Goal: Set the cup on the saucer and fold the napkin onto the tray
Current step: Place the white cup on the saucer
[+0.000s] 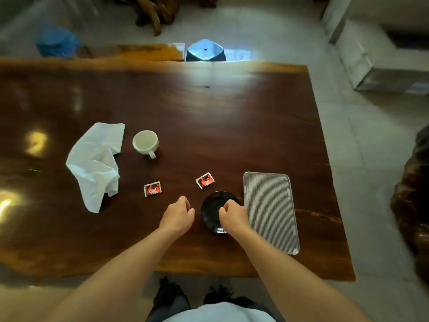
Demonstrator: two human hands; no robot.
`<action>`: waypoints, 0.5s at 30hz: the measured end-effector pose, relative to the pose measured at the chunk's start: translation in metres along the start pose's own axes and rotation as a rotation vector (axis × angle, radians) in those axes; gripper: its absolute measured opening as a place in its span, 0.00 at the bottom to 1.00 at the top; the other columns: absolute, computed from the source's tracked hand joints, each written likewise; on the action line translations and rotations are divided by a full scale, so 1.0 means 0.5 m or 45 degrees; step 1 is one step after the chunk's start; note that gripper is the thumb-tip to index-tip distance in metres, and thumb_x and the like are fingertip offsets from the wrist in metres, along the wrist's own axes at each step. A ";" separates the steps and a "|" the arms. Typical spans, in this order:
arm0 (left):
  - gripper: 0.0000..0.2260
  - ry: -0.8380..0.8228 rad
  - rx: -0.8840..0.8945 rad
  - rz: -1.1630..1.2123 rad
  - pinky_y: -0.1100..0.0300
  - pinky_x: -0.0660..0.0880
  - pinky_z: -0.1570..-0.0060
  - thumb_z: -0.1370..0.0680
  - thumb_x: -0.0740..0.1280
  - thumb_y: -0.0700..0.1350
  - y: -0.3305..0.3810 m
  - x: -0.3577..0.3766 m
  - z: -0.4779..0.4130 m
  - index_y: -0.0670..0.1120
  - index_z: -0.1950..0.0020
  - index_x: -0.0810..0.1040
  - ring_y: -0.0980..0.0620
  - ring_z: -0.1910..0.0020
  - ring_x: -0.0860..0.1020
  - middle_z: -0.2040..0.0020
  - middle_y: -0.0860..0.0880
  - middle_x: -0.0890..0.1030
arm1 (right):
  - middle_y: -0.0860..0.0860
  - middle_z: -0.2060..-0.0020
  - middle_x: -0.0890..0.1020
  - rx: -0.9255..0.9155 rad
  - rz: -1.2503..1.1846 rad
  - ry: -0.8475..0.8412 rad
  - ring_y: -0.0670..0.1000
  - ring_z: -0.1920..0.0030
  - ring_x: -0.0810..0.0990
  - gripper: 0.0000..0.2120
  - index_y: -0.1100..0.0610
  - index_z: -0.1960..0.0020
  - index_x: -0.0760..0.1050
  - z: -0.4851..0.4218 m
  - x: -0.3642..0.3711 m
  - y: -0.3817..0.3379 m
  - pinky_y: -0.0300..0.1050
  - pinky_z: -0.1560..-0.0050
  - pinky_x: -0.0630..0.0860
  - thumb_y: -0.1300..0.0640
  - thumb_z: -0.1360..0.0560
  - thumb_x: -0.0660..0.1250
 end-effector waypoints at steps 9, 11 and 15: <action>0.03 0.183 -0.004 -0.045 0.54 0.72 0.55 0.20 0.64 0.46 -0.050 -0.101 0.042 0.50 0.48 0.71 0.47 0.54 0.76 0.52 0.49 0.77 | 0.54 0.49 0.79 -0.331 0.263 -0.149 0.54 0.52 0.77 0.05 0.56 0.48 0.74 0.036 0.017 -0.142 0.45 0.53 0.72 0.57 0.20 0.61; 0.03 0.201 -0.033 -0.044 0.54 0.74 0.54 0.20 0.63 0.46 -0.069 -0.110 0.047 0.50 0.48 0.71 0.46 0.54 0.77 0.52 0.48 0.78 | 0.54 0.50 0.79 -0.396 0.300 -0.167 0.54 0.52 0.77 0.03 0.56 0.48 0.73 0.039 0.027 -0.162 0.45 0.54 0.72 0.57 0.20 0.62; 0.03 0.217 -0.077 -0.027 0.53 0.76 0.53 0.20 0.62 0.46 -0.104 -0.118 0.050 0.49 0.48 0.72 0.46 0.52 0.79 0.50 0.47 0.80 | 0.55 0.48 0.80 -0.480 0.386 -0.212 0.53 0.52 0.77 0.06 0.57 0.45 0.75 0.039 0.053 -0.192 0.46 0.53 0.75 0.59 0.21 0.64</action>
Point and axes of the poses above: each hand's wrist, its own z-axis away from the middle knuckle, its own x-axis out of the palm, y = z × x, the point moved 9 cm from there along -z, towards the middle knuckle
